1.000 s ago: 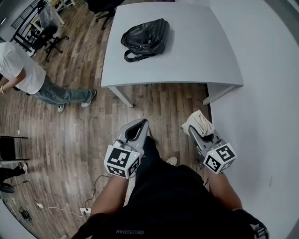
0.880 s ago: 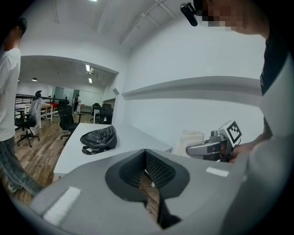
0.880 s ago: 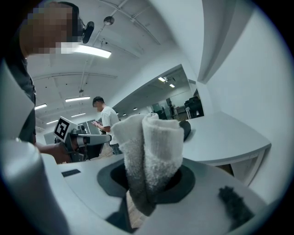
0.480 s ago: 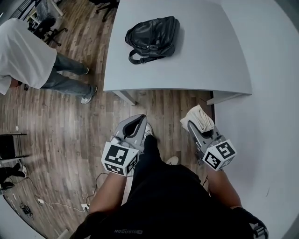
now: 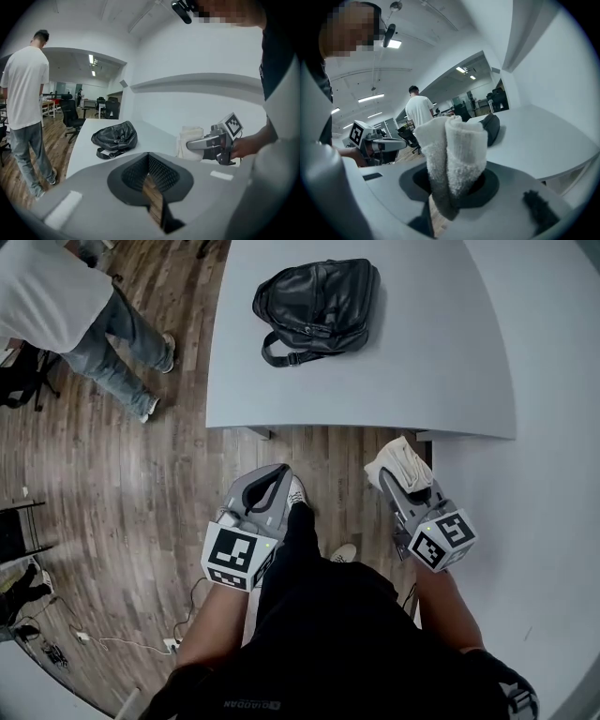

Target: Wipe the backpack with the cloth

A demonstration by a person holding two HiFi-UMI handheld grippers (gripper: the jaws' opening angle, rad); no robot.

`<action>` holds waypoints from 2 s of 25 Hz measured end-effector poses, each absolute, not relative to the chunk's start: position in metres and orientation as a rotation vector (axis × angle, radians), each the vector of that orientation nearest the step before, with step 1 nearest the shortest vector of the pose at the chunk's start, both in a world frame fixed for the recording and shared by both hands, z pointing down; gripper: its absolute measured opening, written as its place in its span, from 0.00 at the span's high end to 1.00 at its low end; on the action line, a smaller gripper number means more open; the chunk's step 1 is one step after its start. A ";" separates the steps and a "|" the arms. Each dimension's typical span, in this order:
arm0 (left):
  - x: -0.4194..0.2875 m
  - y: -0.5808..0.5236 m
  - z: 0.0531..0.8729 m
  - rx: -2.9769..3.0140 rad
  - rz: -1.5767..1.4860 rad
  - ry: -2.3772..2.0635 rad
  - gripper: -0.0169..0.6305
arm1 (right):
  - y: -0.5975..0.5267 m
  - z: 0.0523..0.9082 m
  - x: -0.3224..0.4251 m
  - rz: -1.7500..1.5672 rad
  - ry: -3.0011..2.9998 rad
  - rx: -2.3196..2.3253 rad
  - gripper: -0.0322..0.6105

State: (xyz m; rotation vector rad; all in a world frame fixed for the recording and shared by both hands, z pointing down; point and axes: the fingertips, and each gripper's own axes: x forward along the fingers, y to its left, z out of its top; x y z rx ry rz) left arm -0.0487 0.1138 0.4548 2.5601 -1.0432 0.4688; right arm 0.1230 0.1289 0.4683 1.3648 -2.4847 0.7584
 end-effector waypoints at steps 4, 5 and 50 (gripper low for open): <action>-0.070 0.080 0.450 2.580 0.456 -1.054 0.96 | 0.096 0.458 0.105 0.724 -2.484 1.374 0.79; -0.075 0.071 0.447 2.587 0.448 -1.056 0.96 | 0.088 0.454 0.100 0.711 -2.485 1.376 0.79; -0.045 -0.027 0.419 2.647 0.372 -0.915 0.96 | -0.030 0.411 0.117 0.486 -2.484 1.498 0.79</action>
